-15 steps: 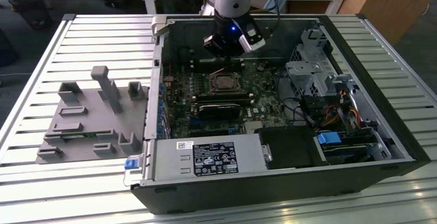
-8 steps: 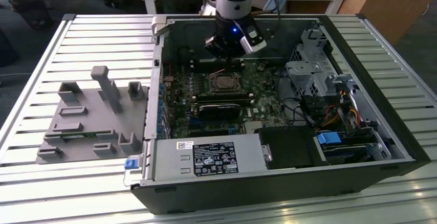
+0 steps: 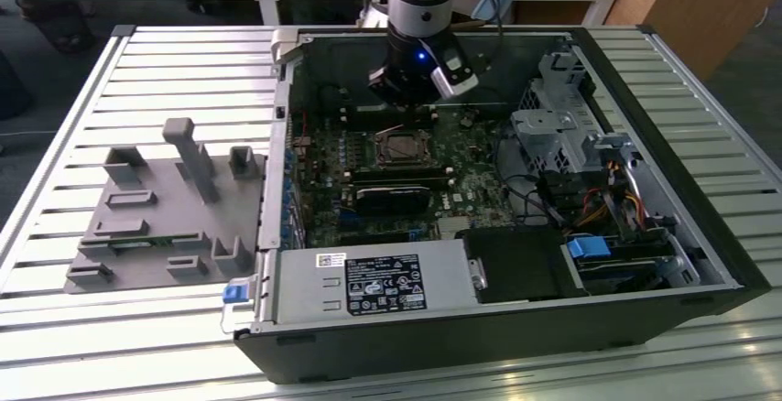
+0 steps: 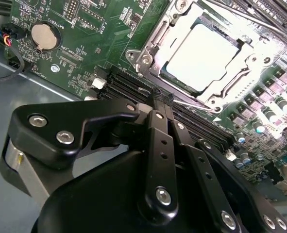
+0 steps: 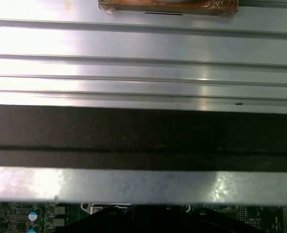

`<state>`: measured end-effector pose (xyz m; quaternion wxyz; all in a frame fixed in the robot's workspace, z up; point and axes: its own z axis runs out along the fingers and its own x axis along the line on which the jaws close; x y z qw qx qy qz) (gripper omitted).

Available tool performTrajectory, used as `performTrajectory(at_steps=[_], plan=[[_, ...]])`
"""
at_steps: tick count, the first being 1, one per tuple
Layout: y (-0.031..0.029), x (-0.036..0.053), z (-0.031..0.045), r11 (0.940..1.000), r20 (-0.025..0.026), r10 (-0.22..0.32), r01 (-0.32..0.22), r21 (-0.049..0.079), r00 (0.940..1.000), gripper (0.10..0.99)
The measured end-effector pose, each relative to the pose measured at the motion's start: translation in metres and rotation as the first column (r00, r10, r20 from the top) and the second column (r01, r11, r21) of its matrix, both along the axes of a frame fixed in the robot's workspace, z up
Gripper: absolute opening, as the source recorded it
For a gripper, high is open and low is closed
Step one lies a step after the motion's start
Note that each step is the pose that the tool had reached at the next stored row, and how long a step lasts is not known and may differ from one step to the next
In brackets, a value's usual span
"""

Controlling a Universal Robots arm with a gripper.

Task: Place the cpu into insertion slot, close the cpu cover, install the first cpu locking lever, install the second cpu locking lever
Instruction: 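Install the first cpu locking lever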

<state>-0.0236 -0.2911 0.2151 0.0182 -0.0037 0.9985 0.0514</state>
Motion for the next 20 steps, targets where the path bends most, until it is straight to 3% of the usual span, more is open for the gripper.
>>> performTrajectory(at_steps=[20], plan=[[0.0034,0.0039,-0.013,1.0,-0.0085,0.0,0.0,0.0,1.0,0.122]])
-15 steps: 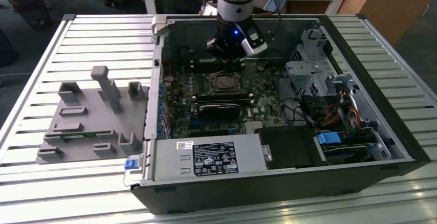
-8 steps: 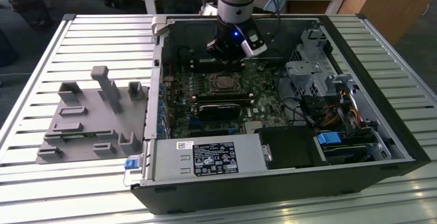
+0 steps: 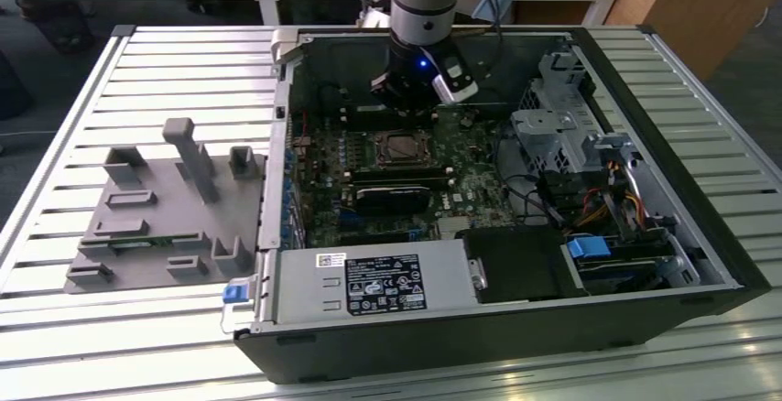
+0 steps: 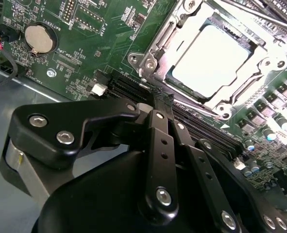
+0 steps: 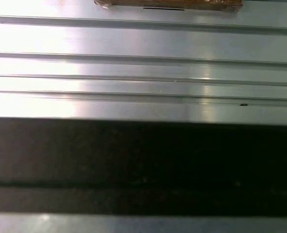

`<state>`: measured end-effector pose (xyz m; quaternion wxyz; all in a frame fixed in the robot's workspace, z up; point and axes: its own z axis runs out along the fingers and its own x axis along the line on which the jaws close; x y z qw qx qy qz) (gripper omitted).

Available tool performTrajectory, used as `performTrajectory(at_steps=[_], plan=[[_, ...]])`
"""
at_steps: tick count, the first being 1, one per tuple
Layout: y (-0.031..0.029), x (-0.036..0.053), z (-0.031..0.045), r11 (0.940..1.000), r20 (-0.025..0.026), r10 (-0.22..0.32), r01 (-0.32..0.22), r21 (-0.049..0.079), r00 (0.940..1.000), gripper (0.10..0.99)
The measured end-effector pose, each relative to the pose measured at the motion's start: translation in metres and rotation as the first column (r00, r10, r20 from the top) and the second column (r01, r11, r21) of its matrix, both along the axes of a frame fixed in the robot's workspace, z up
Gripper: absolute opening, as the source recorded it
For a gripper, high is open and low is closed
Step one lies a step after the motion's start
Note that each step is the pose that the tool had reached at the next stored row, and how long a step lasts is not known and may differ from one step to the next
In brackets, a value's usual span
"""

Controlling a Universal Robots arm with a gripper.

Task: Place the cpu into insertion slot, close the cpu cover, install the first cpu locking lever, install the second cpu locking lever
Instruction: 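Install the first cpu locking lever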

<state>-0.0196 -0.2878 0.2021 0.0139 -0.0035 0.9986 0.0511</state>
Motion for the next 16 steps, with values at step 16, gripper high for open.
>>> performTrajectory(at_steps=[16], plan=[[0.0001,0.0004,-0.0002,1.0,0.0004,0.0,0.0,-0.006,1.0,0.122]])
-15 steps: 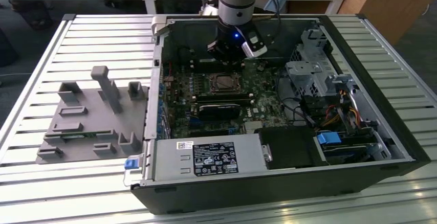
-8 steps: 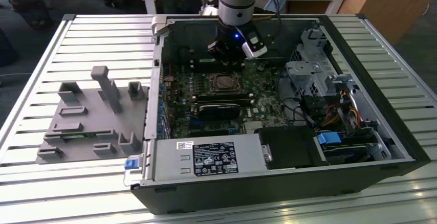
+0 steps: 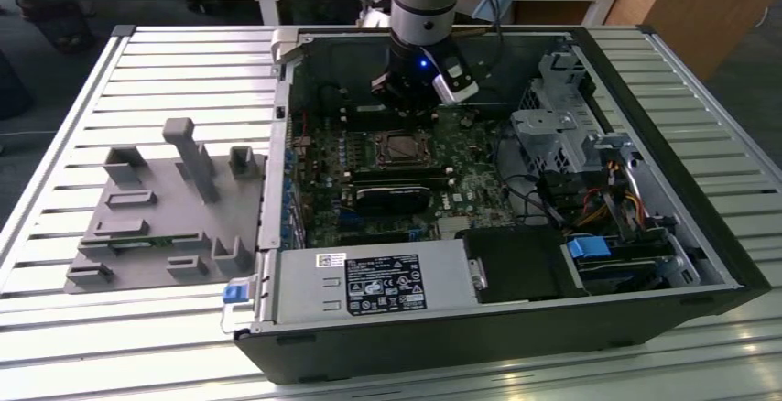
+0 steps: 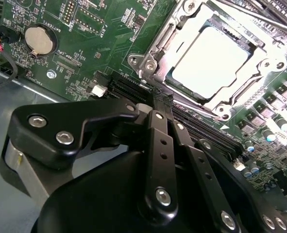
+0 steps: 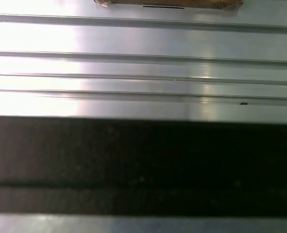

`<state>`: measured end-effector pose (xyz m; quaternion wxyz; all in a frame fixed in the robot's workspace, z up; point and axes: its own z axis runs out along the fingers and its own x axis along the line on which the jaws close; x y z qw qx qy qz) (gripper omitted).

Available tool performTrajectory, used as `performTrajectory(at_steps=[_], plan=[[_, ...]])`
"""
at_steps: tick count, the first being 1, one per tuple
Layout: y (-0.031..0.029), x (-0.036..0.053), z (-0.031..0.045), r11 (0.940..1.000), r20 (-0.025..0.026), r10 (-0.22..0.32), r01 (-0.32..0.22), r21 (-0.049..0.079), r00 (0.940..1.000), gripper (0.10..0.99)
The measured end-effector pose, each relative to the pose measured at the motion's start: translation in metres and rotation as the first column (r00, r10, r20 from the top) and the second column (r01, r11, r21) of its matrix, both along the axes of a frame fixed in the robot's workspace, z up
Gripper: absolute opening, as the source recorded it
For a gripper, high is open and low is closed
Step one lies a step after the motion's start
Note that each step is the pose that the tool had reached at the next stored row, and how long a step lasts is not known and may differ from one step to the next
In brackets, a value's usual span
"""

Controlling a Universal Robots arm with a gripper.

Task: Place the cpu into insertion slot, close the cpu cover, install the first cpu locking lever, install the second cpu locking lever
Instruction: 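Install the first cpu locking lever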

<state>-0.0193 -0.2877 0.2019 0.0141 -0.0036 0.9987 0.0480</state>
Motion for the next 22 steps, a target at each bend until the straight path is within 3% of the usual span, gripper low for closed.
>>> performTrajectory(at_steps=[14,22], plan=[[-0.0001,-0.0001,-0.0036,0.9998,-0.0004,0.0,0.0,-0.02,1.0,0.122],[0.0,0.0,-0.0018,0.9998,-0.0001,0.0,0.0,-0.02,1.0,0.122]])
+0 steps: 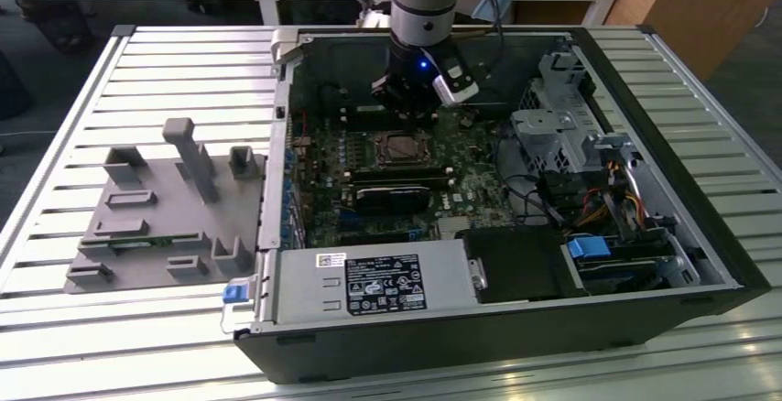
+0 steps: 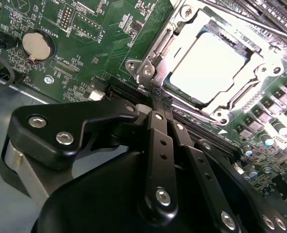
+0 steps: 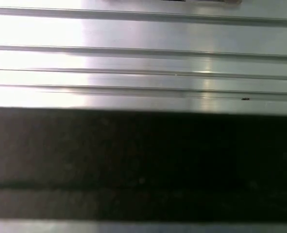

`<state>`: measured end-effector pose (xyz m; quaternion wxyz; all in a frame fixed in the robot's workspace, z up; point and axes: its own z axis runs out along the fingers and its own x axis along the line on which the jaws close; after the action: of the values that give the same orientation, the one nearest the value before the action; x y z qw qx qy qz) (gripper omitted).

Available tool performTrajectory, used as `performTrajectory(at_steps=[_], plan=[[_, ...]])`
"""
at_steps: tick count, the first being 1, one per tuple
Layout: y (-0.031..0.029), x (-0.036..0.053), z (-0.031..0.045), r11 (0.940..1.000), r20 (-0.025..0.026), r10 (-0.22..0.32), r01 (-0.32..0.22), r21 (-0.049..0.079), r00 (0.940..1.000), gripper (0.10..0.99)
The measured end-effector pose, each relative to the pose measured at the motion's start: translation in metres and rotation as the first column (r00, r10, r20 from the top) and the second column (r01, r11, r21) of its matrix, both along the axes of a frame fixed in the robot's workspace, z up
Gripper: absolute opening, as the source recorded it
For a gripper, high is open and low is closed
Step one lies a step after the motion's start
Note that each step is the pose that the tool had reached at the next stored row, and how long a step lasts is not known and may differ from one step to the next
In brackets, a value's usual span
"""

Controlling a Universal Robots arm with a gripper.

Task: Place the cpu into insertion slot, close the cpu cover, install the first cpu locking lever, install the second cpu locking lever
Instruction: 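Install the first cpu locking lever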

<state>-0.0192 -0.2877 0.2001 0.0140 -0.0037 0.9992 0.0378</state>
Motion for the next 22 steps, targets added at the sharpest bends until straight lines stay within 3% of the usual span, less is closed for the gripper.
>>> performTrajectory(at_steps=[14,22], plan=[[-0.0001,-0.0001,-0.0017,0.9999,-0.0003,0.0,0.0,-0.011,1.0,0.122],[0.0,0.0,-0.0005,0.9999,0.0,0.0,0.0,-0.011,1.0,0.122]])
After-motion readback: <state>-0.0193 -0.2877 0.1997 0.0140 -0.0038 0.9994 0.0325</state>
